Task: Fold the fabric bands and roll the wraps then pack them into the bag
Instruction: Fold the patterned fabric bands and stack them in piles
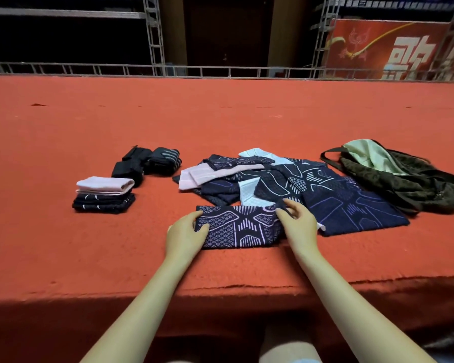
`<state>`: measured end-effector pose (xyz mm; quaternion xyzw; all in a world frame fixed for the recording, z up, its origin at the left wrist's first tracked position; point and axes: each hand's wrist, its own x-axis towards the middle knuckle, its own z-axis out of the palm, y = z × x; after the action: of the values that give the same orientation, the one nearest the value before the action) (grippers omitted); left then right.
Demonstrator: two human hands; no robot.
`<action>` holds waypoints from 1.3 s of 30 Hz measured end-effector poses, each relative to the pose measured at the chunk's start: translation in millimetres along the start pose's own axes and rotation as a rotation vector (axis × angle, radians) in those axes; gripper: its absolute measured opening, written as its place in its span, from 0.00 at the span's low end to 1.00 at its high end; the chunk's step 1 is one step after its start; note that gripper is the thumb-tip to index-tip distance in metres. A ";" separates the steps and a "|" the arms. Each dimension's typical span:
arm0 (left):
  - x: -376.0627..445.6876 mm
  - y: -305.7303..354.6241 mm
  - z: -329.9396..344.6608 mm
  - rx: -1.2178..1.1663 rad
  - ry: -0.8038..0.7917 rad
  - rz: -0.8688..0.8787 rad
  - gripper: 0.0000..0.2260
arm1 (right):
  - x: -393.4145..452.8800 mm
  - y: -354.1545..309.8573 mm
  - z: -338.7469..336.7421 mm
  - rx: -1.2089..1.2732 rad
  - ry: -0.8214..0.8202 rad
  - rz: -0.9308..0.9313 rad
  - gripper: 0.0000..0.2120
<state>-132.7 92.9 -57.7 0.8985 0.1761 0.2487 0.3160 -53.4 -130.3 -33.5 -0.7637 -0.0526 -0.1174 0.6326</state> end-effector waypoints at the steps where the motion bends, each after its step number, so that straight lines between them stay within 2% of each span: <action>1: 0.2 -0.4 0.1 -0.001 -0.002 0.001 0.17 | -2.0 -2.9 6.1 0.016 -0.022 -0.027 0.15; 8: -0.4 -1.8 -0.5 0.009 -0.012 -0.002 0.18 | -16.3 -5.5 33.0 -0.201 -0.203 -0.233 0.06; 15: -1.5 -2.2 2.3 0.091 0.013 0.015 0.16 | -22.9 3.0 35.5 -0.314 -0.293 -0.375 0.07; 20: -1.3 -3.1 3.4 0.085 0.019 0.017 0.15 | -25.1 3.9 36.1 -0.289 -0.332 -0.432 0.06; 24: -1.6 -2.1 2.3 0.084 0.014 0.011 0.15 | -25.2 4.1 37.3 -0.277 -0.425 -0.383 0.12; 28: -4.3 1.0 3.4 0.177 0.038 0.024 0.15 | -20.9 11.1 39.9 -0.587 -0.403 -0.472 0.17; 32: -6.2 7.1 4.1 0.188 0.180 0.154 0.14 | -16.9 10.3 40.3 -0.662 -0.452 -0.320 0.25; 34: -1.1 16.2 5.5 0.133 0.133 0.193 0.13 | -13.3 10.5 38.4 -0.652 -0.531 -0.291 0.26; 37: 5.4 34.3 15.1 0.066 -0.042 0.188 0.14 | -7.8 11.2 33.7 -0.605 -0.617 -0.256 0.26; 39: 3.3 41.4 28.0 0.099 -0.123 0.225 0.15 | -7.4 11.6 31.6 -0.550 -0.604 -0.261 0.24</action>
<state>-107.7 50.4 -48.4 0.9406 0.0668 0.2179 0.2515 -54.4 -101.1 -51.8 -0.8909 -0.2985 0.0230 0.3416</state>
